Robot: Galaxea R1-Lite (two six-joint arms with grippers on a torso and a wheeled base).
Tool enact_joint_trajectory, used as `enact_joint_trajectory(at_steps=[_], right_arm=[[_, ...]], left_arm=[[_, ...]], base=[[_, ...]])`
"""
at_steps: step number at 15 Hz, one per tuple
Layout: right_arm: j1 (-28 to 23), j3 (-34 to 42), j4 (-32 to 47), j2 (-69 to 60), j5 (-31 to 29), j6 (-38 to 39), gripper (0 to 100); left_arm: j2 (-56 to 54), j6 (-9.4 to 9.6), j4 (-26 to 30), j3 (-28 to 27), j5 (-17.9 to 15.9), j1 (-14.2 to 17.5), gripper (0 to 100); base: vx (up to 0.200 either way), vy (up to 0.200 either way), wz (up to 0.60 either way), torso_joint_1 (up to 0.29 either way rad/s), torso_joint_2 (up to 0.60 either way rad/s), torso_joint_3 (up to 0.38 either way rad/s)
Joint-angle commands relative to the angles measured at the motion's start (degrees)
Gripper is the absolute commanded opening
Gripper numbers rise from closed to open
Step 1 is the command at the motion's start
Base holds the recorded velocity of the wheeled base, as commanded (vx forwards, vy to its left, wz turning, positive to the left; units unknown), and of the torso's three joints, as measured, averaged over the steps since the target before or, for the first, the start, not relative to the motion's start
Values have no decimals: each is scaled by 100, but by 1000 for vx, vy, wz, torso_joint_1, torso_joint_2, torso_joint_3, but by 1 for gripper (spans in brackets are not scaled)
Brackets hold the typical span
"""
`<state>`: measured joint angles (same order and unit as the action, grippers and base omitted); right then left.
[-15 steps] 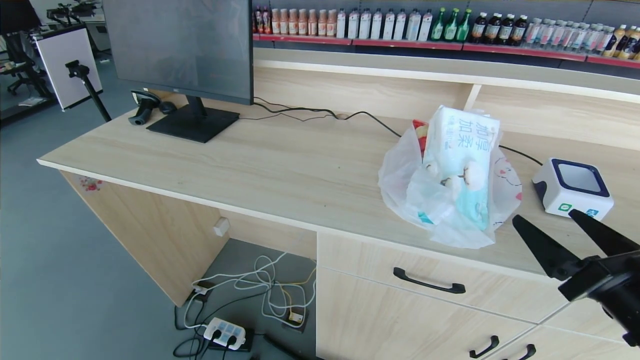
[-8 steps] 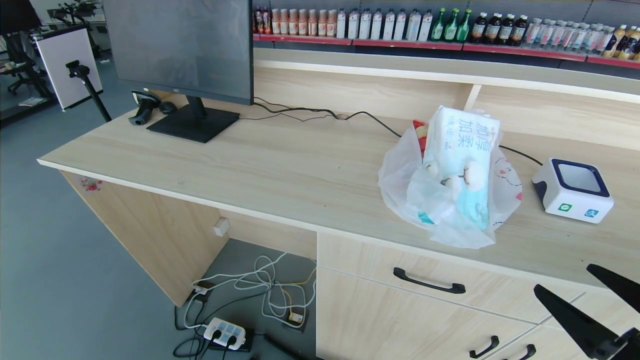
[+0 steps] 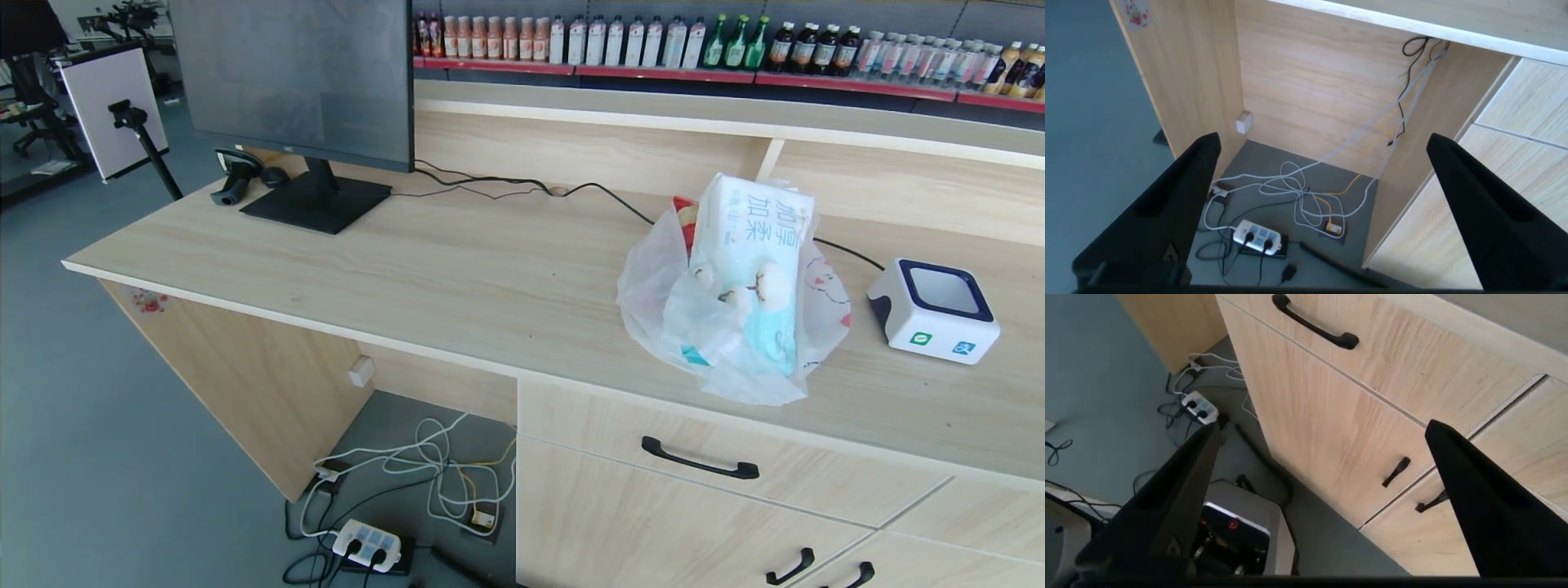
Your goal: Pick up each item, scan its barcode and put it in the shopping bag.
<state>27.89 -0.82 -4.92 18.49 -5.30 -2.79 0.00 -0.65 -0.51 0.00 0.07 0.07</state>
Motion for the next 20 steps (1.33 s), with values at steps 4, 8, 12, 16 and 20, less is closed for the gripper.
enact_joint_trajectory(at_steps=[4,8,12,16,20], right_arm=[[-152,38,422,-900,-15,446,100],[-2218,64,422,-408,-6,499,100],[-2833,64,431,-1085,12,437,100],[-2798,73,449,-1849,21,490,100],[-2798,73,457,-1849,161,411,100]], left_arm=[[0,-6,-2,0,1,1,100],[0,-6,-2,0,10,1,100],[0,3,-2,0,10,1,100],[0,3,-2,0,10,1,100],[0,3,-2,0,10,1,100]], base=[[0,0,0,0,0,0],[0,0,0,0,0,0],[0,0,0,0,0,0],[0,0,0,0,0,0],[0,0,0,0,0,0]])
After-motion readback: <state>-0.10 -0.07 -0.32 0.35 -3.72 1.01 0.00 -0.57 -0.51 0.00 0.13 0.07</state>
